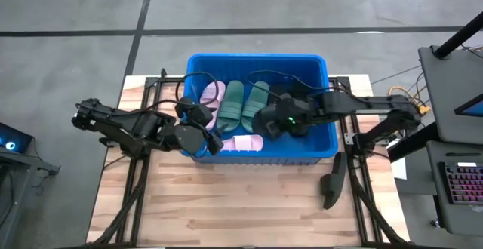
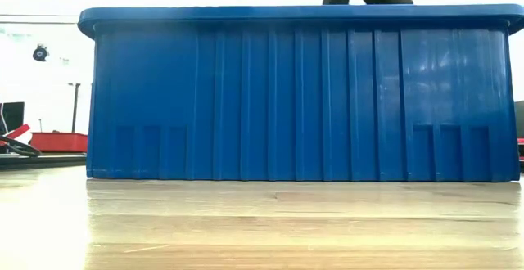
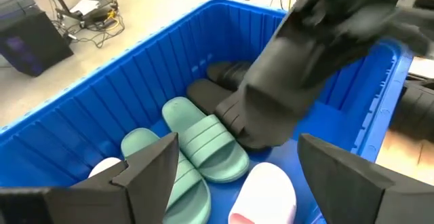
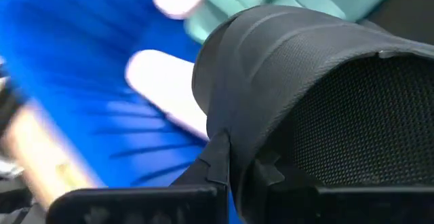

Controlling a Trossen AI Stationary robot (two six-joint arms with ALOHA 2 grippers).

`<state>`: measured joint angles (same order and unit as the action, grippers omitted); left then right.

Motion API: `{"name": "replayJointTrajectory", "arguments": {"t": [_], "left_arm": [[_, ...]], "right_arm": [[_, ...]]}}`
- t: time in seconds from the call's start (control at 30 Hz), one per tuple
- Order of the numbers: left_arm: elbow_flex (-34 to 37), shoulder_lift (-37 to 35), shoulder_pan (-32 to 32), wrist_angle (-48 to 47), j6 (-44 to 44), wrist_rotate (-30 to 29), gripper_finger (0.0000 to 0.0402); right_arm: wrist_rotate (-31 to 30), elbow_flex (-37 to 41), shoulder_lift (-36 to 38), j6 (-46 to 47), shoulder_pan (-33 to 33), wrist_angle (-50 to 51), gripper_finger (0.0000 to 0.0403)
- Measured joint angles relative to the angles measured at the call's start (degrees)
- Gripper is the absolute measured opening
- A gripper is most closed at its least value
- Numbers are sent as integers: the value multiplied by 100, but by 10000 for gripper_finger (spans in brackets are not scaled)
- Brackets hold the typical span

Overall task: Pick and place slides into bin
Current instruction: Put the black slipper into the blue bin

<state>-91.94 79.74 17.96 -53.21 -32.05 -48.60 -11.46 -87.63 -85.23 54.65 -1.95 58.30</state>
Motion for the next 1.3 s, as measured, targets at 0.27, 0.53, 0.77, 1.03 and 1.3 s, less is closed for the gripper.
{"name": "replayJointTrajectory", "arguments": {"t": [0.27, 0.53, 0.77, 1.03, 1.3], "left_arm": [[0, 5, -76, 4, -22, -22, 283], [0, 5, -243, 2, -13, -37, 283], [0, 5, -378, -12, 115, -35, 283], [0, 5, -469, -7, 139, -48, 283], [0, 0, -490, 0, 142, -87, 283]], "right_arm": [[1069, 1658, 11, 425, 397, -1466, 8], [1147, 2619, 42, 1445, 397, -2551, 8], [1145, 3320, 50, 2206, 305, -3381, 8], [1163, 3650, 61, 2698, 15, -3508, 8], [1039, 3952, 59, 3109, -129, -3502, 8]]}}
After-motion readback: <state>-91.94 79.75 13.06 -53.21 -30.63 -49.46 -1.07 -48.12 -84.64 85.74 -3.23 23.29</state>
